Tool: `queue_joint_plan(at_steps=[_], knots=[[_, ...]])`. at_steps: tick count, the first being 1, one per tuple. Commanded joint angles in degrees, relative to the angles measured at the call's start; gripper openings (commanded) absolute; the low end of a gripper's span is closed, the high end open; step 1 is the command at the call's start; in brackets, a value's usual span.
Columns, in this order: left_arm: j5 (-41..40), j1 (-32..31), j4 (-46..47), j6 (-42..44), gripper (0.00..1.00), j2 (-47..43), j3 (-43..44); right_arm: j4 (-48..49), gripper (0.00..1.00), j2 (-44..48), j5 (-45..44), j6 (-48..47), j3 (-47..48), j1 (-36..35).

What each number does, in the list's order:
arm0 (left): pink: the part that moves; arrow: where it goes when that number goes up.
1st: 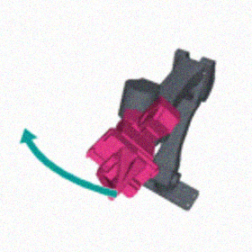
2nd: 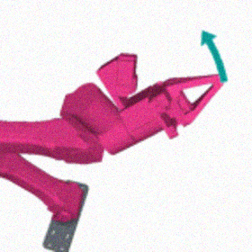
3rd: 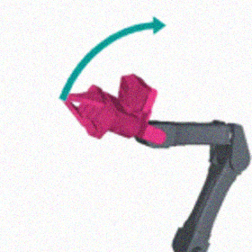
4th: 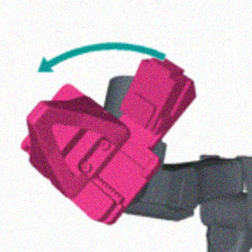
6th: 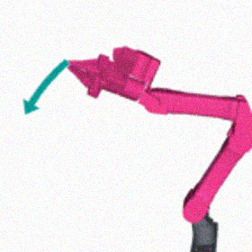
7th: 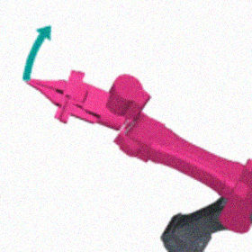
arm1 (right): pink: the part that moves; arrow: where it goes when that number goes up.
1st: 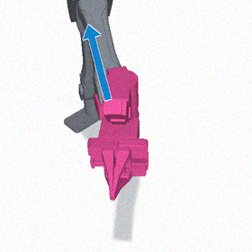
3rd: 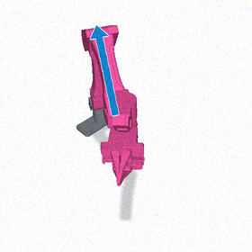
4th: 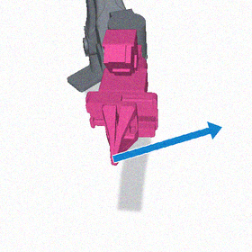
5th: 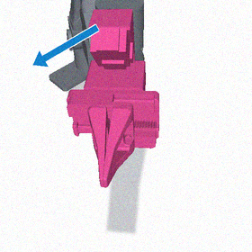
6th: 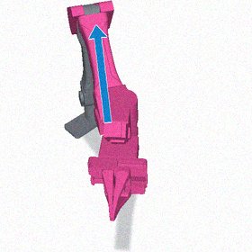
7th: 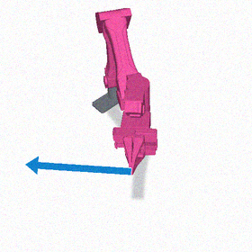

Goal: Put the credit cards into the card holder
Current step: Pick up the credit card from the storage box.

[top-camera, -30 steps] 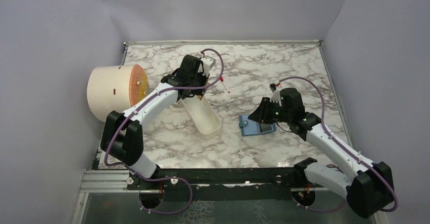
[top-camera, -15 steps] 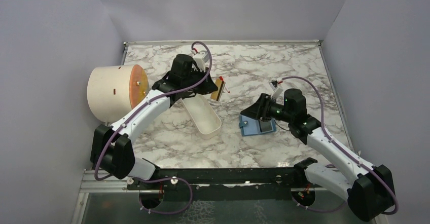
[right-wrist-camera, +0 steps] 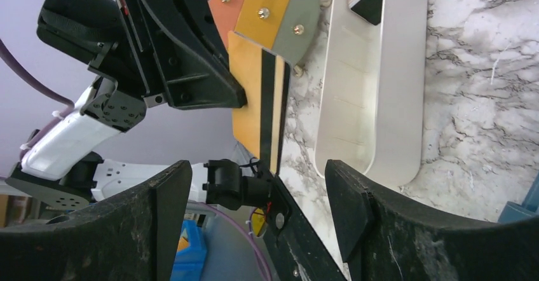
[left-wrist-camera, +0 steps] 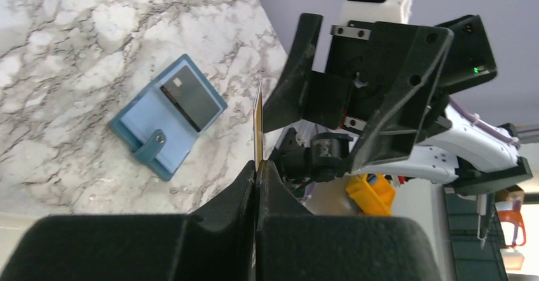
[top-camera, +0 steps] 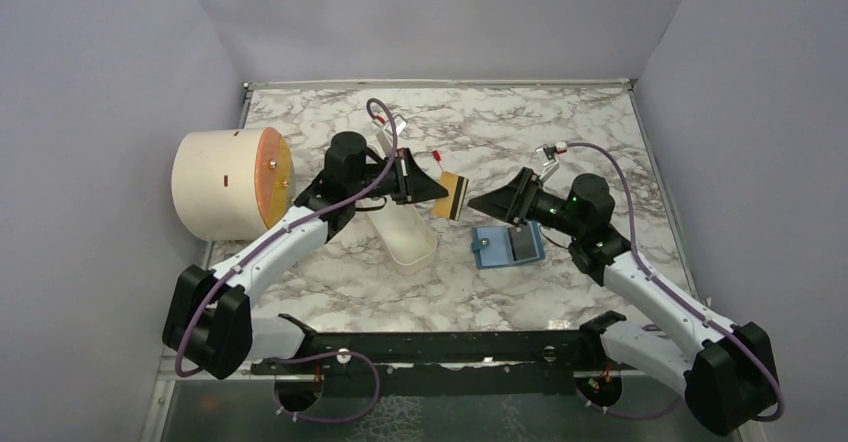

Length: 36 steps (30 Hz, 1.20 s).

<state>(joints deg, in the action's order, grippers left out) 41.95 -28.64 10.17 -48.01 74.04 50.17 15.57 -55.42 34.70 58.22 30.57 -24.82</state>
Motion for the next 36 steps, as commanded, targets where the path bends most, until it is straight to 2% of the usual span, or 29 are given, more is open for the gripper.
queue_joint_plan(at_steps=[1,7,18,22,26,31,36], knots=[[4.1,-1.1,6.7,-5.0,0.0,-2.7,-0.5,4.5,0.78,-1.8,2.4,2.4,2.7,-0.3],[4.4,-3.4,10.0,-7.6,0.0,-3.0,-2.0,10.4,0.77,-4.5,6.3,5.2,3.2,-0.3],[4.4,-4.0,10.1,-6.4,0.01,-0.3,-4.1,15.2,0.26,-1.4,9.2,8.3,-1.2,-0.3],[5.5,-3.8,10.1,-5.5,0.02,1.2,-3.9,15.2,0.15,0.5,9.5,8.3,-2.6,-0.3],[5.2,-3.1,8.2,-3.4,0.08,1.3,-3.6,14.1,0.11,1.4,9.1,7.8,-3.0,-0.3],[4.5,-2.6,0.7,2.2,0.12,1.4,-1.7,14.0,0.1,1.8,9.7,7.7,-3.0,-0.3],[4.9,-2.5,-1.4,3.7,0.2,0.6,-0.9,14.3,0.09,2.1,10.4,7.6,-3.3,-0.3]])
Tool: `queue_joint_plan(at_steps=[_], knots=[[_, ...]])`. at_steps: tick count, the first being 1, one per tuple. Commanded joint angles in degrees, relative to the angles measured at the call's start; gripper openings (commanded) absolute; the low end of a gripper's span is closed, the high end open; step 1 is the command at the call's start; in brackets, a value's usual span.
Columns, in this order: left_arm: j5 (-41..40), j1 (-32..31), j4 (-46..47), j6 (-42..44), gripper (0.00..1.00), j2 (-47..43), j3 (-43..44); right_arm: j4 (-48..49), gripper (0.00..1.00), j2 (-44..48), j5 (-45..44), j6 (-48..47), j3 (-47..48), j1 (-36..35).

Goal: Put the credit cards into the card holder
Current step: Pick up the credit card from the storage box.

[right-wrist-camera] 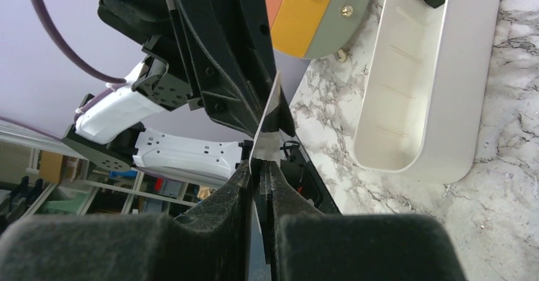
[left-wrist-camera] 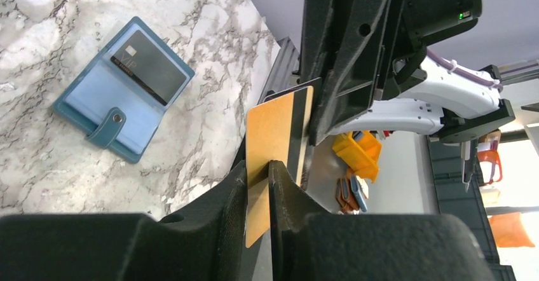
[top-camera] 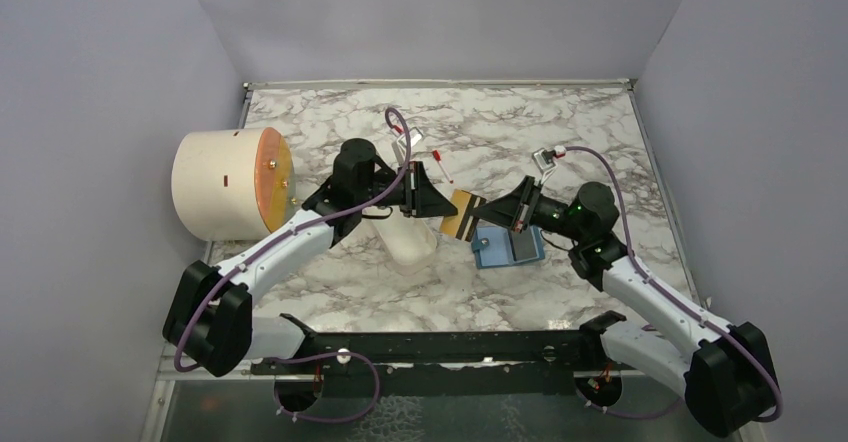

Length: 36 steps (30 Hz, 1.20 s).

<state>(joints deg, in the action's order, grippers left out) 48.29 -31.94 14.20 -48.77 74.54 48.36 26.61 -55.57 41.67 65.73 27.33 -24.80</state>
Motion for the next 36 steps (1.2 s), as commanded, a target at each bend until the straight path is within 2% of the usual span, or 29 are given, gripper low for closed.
queue_joint_plan(at_steps=[1,3,7,36], knots=[[-1.4,0.8,-5.3,4.4,0.2,0.1,0.9,3.5,0.09,2.2,3.6,0.1,-0.2,-0.3],[-0.8,0.8,-4.8,4.1,0.17,0.1,0.8,3.7,0.07,2.1,3.8,0.2,-0.2,-0.3],[0.3,0.8,-3.7,3.6,0.0,0.0,0.8,3.2,0.01,1.9,4.2,0.0,-0.2,-0.3],[0.8,3.6,-4.0,1.1,0.0,-5.9,-1.8,0.9,0.01,0.2,1.9,-1.7,-3.9,-0.3]])
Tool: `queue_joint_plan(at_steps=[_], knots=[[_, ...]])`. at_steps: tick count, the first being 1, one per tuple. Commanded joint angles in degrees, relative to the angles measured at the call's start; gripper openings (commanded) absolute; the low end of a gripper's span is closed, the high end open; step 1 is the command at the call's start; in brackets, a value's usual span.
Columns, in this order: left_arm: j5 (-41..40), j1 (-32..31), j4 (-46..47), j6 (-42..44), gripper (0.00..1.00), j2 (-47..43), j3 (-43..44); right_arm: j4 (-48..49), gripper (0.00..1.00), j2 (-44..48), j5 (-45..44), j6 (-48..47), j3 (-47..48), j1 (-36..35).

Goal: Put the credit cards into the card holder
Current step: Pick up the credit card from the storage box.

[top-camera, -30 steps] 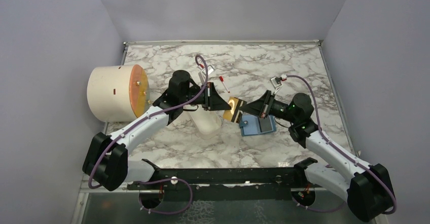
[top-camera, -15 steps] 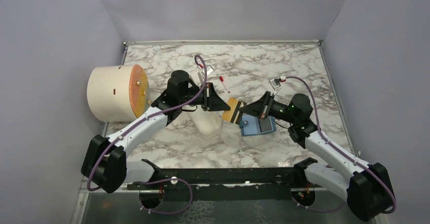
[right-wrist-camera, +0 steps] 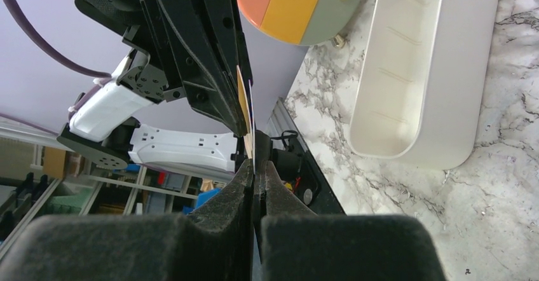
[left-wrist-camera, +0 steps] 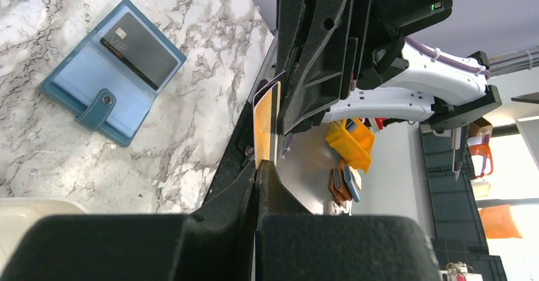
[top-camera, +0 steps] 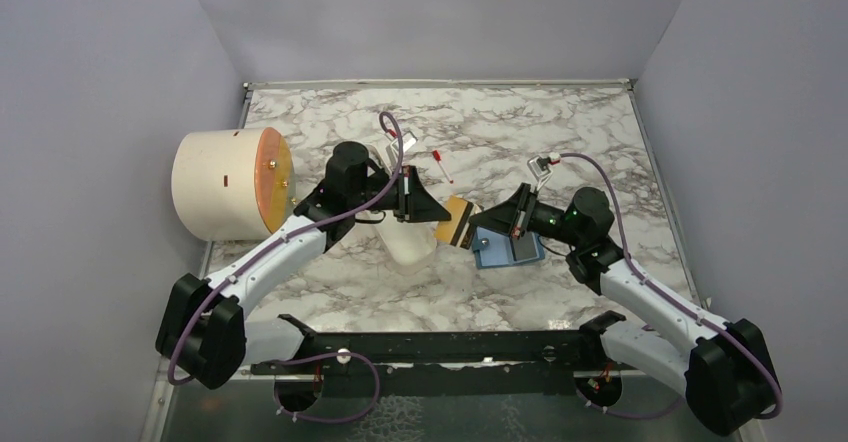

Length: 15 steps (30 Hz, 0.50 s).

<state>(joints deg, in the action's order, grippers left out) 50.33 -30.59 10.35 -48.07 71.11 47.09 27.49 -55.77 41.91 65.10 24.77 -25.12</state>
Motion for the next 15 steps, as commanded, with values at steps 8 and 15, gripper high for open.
queue_joint_plan(at_steps=[8,15], knots=[[-1.0,2.9,-0.7,-0.2,0.0,-3.9,-1.1,0.0,0.01,0.6,1.6,-1.2,-2.3,0.0],[-2.3,4.2,-5.1,4.3,0.0,-4.1,-1.1,-7.8,0.01,1.7,-0.1,-4.7,-0.7,0.0]])
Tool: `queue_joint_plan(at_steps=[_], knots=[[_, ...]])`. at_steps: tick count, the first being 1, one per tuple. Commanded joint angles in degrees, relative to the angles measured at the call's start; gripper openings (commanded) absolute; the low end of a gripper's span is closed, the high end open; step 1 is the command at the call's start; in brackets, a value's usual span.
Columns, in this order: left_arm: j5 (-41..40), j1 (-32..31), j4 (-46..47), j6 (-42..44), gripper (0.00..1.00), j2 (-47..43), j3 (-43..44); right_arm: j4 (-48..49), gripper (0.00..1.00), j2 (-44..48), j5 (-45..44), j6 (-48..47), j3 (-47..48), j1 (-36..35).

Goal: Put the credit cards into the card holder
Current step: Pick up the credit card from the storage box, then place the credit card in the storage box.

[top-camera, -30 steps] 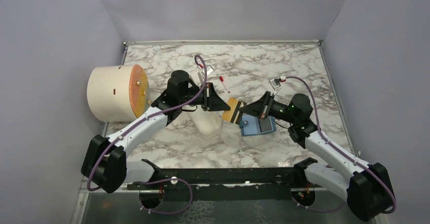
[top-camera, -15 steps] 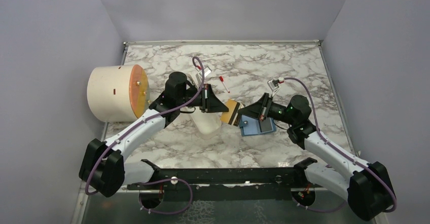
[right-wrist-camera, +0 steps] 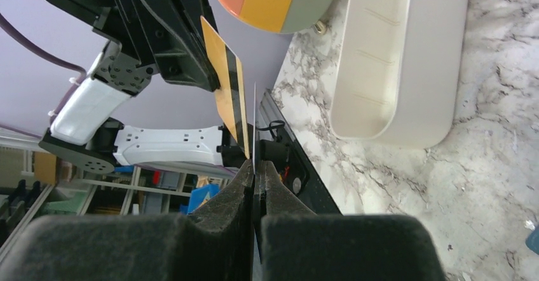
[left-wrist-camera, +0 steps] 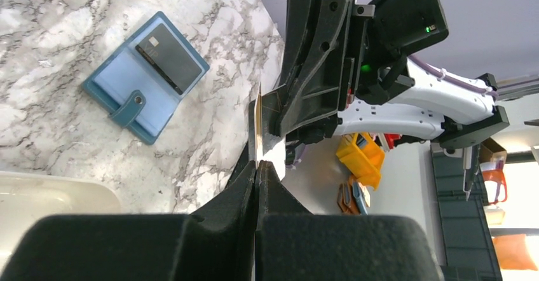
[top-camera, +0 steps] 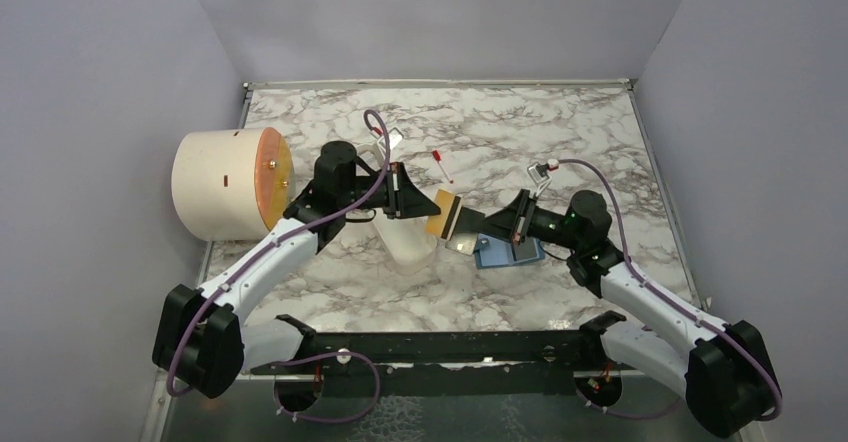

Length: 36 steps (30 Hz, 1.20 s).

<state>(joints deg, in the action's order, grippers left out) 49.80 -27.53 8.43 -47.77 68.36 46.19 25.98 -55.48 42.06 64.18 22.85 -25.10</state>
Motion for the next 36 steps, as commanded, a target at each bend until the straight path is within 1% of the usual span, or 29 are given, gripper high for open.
queue_joint_plan(at_steps=[1,5,8,10,13,15,18,21,23,29,33,36], knots=[[-2.6,1.3,-5.2,6.0,0.0,-1.2,0.5,-8.6,0.01,1.6,-0.8,-5.3,1.7,0.0],[-10.0,1.7,-17.1,19.3,0.0,-1.8,5.0,-15.3,0.01,2.0,-2.8,-9.2,2.5,0.0],[-20.3,1.7,-24.5,31.3,0.0,-2.7,8.6,-19.7,0.01,2.0,-4.1,-12.4,3.2,0.0],[-30.1,1.8,-27.2,39.4,0.0,-3.5,9.7,-22.2,0.01,2.1,-4.6,-14.1,3.7,0.0],[-37.6,1.8,-28.0,50.6,0.0,-3.3,10.2,-25.2,0.01,2.5,-5.3,-16.5,4.9,0.0],[-41.6,1.9,-28.9,57.0,0.0,-1.1,11.3,-27.0,0.01,2.5,-5.8,-18.2,5.8,0.0],[-44.1,2.7,-31.1,64.4,0.0,4.3,13.9,-29.4,0.01,2.1,-6.4,-20.1,7.3,0.0],[-47.4,3.6,-31.4,70.2,0.0,8.2,15.0,-30.9,0.01,1.6,-6.4,-21.6,8.7,0.0],[-48.3,4.6,-31.3,72.9,0.0,10.0,15.5,-32.2,0.01,1.6,-6.7,-22.9,9.7,0.0],[-49.0,5.4,-32.1,77.3,0.0,14.4,17.5,-37.6,0.01,2.8,-9.7,-27.2,12.7,0.0],[-47.2,5.9,-31.5,79.8,0.0,15.9,17.6,-38.2,0.01,3.1,-10.2,-27.6,13.4,0.0],[-47.6,6.2,-31.4,81.4,0.0,17.5,17.4,-38.1,0.01,2.9,-10.2,-27.4,13.4,0.0]])
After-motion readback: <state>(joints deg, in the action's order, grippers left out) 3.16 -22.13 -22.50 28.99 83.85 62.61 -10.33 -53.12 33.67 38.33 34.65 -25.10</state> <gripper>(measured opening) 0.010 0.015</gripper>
